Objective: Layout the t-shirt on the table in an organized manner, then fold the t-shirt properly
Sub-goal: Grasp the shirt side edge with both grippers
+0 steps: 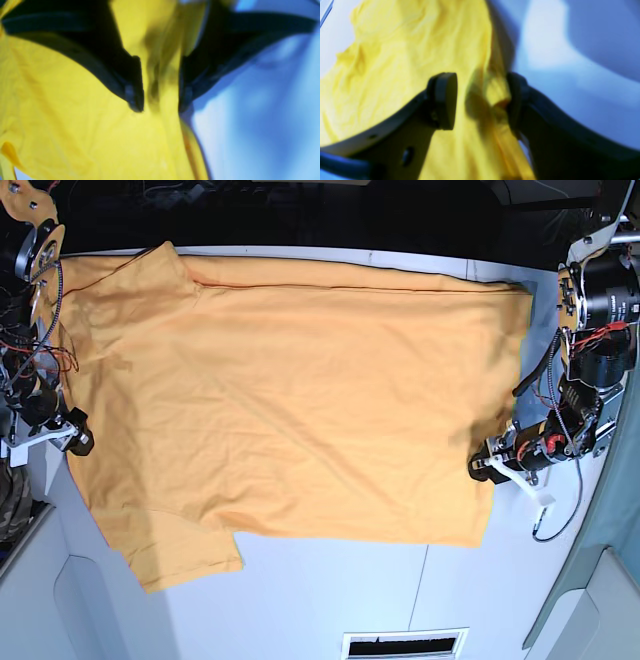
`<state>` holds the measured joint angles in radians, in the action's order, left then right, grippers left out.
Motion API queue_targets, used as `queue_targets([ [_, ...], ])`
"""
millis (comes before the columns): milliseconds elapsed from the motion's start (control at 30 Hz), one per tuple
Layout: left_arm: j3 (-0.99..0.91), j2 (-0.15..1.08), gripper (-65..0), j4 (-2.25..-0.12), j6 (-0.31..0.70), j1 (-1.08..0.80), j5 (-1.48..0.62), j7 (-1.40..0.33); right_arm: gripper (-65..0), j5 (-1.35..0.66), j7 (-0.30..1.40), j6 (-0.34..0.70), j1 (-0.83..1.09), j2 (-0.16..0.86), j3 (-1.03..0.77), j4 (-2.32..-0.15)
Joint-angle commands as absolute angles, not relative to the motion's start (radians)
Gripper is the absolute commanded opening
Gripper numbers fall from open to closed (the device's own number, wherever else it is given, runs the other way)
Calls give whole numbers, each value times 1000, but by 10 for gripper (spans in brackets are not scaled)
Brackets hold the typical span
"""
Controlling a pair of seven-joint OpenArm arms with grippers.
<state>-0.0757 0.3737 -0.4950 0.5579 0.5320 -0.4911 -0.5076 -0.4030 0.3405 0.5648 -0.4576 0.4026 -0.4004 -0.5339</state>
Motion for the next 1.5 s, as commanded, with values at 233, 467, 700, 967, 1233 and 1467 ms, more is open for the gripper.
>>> queue_targets([
  [233,-77,392,-650,-503,568,563,-453,-570,-650,-404,357,573,-473,421,-355,-644],
  [467,-76,480,-650,-584,698,547,-755,-808,-650,-490,582,572,-419,446,-356,-889],
  [700,-51,587,-650,-821,698,404,-965,-936,-650,-622,691,573,-234,509,-403,-1168],
  [967,-51,667,-650,-1035,698,194,-1066,-987,-650,-658,687,572,-39,526,-487,-1237],
  [1233,-51,649,-408,-1036,698,150,-1066,-969,-306,-601,598,546,25,498,-489,-1237],
  [1467,-51,694,-404,-1108,698,152,-1065,-923,-307,-530,503,498,-47,497,-498,-1237],
])
